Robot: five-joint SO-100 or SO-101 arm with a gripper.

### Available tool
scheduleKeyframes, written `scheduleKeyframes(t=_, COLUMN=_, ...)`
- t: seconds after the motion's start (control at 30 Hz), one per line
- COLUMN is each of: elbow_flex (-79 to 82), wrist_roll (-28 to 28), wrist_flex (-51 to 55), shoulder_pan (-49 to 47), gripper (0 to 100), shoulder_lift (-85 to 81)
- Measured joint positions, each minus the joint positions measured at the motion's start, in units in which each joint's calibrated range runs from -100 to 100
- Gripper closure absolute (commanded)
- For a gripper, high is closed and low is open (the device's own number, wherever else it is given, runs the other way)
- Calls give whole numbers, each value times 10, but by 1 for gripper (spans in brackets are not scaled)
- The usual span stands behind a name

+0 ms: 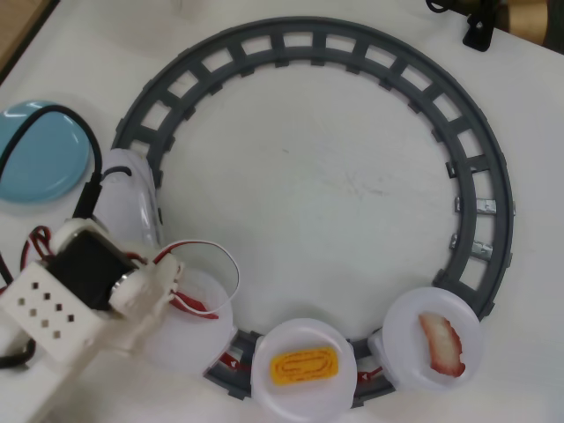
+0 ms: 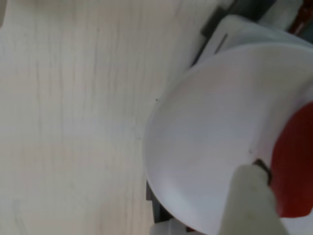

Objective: Pick up the sushi from the Shinkansen and put it on the blue dish

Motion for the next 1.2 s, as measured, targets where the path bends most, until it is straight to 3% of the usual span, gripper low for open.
scheduleKeyframes(t=0.37, elbow_flex=58, wrist_roll=-53, wrist_flex=-88, shoulder_pan=-41, gripper=76, shoulder_lift=0)
scheduleKeyframes(t=0.5, elbow_flex=69, wrist_roll=-67, wrist_flex=-103, shoulder_pan=-54, gripper=85, shoulder_lift=0)
scheduleKeyframes(t=0.7, elbow_flex=107, wrist_roll=-75, wrist_flex=-136, shoulder_pan=-71, gripper=90, shoulder_lift=-1)
scheduleKeyframes(t=0.8, elbow_flex=114, wrist_roll=-78, wrist_flex=-144, shoulder_pan=-74, gripper=98, shoulder_lift=-2)
scheduleKeyframes(t=1.2, elbow_flex=87, wrist_roll=-81, wrist_flex=-142, shoulder_pan=-80, gripper=97, shoulder_lift=-3)
